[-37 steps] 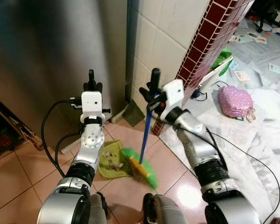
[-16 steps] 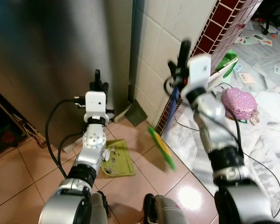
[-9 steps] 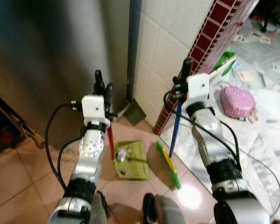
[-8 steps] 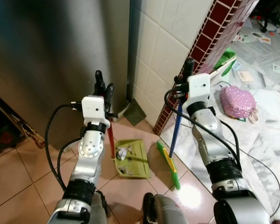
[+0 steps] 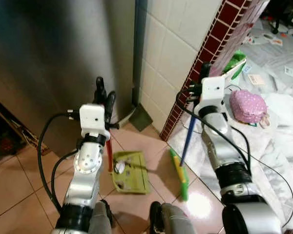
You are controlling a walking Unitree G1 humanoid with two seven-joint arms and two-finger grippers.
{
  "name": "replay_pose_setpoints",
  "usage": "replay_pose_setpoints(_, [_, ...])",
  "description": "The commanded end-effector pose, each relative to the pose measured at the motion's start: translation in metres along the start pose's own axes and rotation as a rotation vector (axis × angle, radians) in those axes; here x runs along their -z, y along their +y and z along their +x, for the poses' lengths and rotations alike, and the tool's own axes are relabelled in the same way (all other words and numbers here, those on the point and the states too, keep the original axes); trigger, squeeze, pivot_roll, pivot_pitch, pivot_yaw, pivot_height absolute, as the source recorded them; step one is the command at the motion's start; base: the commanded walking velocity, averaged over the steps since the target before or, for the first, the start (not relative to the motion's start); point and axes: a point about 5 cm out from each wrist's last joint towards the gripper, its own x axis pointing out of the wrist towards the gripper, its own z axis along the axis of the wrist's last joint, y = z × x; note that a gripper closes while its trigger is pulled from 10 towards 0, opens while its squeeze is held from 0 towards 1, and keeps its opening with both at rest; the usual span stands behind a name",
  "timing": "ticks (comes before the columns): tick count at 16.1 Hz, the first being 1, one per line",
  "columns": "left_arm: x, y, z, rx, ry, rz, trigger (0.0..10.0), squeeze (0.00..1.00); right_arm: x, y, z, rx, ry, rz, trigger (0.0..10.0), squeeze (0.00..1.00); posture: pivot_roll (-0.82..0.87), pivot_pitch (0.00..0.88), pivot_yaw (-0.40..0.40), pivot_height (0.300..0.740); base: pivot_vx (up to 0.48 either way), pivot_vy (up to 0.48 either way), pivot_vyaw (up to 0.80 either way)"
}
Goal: Sweep floor
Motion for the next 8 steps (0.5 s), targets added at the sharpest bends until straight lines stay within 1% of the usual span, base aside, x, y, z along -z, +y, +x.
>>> replay_pose_setpoints(1, [-0.0144, -0.0027, 0.0014, 0.001, -0.045, -0.024, 10.0, 0.00, 0.0059, -0.0042, -0.0025, 0.024, 0.029, 0.022, 10.0, 0.00, -0.01, 0.131, -0.067, 0.740, 0.000, 0.000, 0.00])
replay_pose_setpoints(2, [-0.0160, -0.0015, 0.0001, -0.002, -0.032, -0.031, 10.0, 0.00, 0.0085, -0.0025, -0.0031, 0.027, 0.041, 0.039, 10.0, 0.00, 0.00, 0.127, -0.062, 0.740, 0.000, 0.000, -0.80])
replay_pose_setpoints(5, [-0.0178, -0.0012, -0.0001, -0.001, -0.016, -0.041, 10.0, 0.00, 0.0064, -0.0015, -0.0010, 0.030, 0.034, 0.049, 10.0, 0.00, 0.00, 0.131, -0.055, 0.740, 0.000, 0.000, -0.80])
replay_pose_setpoints(8, [-0.0221, -0.0049, 0.0027, 0.014, -0.010, -0.051, 10.0, 0.00, 0.0051, -0.0024, 0.0003, 0.030, 0.032, 0.050, 10.0, 0.00, -0.01, 0.129, -0.053, 0.740, 0.000, 0.000, -0.80])
